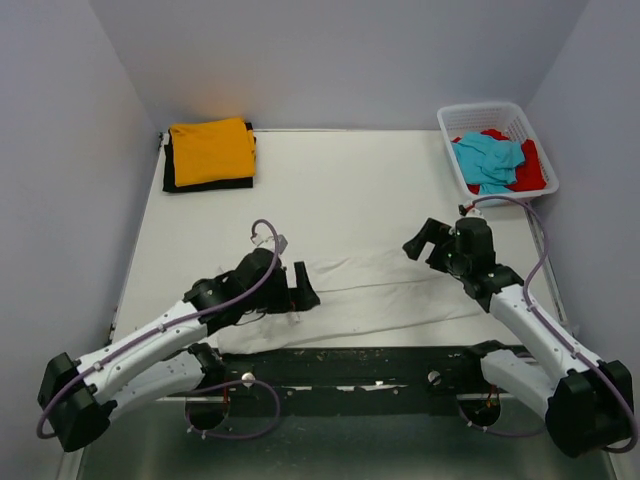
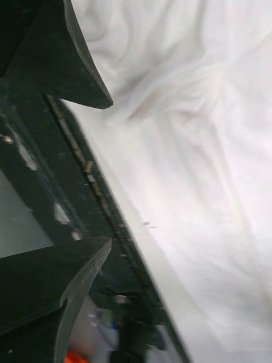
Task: Fold and stack the t-shirts
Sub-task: Fold the other side of the tshirt into a rectangle, then rotate the tshirt 90 degrees
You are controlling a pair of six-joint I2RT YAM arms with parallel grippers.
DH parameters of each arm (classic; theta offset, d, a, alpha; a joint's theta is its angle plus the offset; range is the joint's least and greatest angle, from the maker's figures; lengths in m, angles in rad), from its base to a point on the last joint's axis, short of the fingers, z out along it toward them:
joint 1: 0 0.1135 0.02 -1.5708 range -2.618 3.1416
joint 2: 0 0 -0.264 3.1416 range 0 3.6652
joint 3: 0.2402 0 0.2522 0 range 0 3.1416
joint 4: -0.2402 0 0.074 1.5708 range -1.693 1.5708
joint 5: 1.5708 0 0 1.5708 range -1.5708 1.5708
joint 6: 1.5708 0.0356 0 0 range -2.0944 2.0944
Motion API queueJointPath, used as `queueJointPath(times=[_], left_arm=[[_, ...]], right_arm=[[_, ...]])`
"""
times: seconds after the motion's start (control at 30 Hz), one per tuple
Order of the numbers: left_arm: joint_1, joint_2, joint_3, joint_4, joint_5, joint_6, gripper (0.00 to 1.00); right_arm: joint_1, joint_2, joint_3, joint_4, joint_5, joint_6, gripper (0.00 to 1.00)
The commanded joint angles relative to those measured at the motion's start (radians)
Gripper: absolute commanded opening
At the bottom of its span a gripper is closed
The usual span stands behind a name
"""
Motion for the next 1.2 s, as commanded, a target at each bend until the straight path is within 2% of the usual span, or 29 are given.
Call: queueJointPath(times=[0.0,0.1,0.33,0.47,0.57,0.63,0.77,0.83,0.9,1.0,1.17], left_arm=[[0.237,0.125,-0.062,0.258,-0.002,-0.086,0.99],[0.336,0.262,-0.105,0.456,0.085,-0.154,0.99],[0.378,0.575,0.074,0.364,0.096,-0.118,0.99],[0.440,0.763,0.267,0.326,0.088,-0.066,0.99],[0.486,0.960,0.545,0.252,0.133,-0.060,0.99],[0.500,1.086,0.728,0.267,0.192,-0.065,0.99],[0.515,1.408,1.256,0.090,0.364,-0.055,0.99],[0.513,1.545,1.491,0.015,0.413,-0.068,0.99],[0.512,1.638,1.625,0.003,0.478,-0.092,0.98],[0.508,1.653,1.638,0.069,0.543,-0.115,0.99],[0.508,1.492,1.475,0.081,0.449,-0.028,0.99]], right_arm=[[0.001,0.072,-0.049,0.153,-0.138,0.060,1.00],[0.002,0.177,-0.036,0.229,-0.170,0.085,1.00],[0.002,0.347,-0.015,0.287,-0.165,0.135,1.00],[0.007,0.376,-0.070,0.306,-0.259,0.180,1.00],[0.015,0.369,-0.101,0.268,-0.311,0.184,1.00],[0.038,0.355,-0.104,0.222,-0.379,0.151,1.00],[0.173,0.418,-0.041,0.047,-0.457,0.062,1.00],[0.264,0.469,-0.041,0.090,-0.531,0.071,1.00],[0.341,0.507,-0.031,0.160,-0.608,0.090,1.00],[0.424,0.477,0.034,0.096,-0.522,0.063,1.00],[0.425,0.331,0.112,-0.108,-0.251,0.035,1.00]])
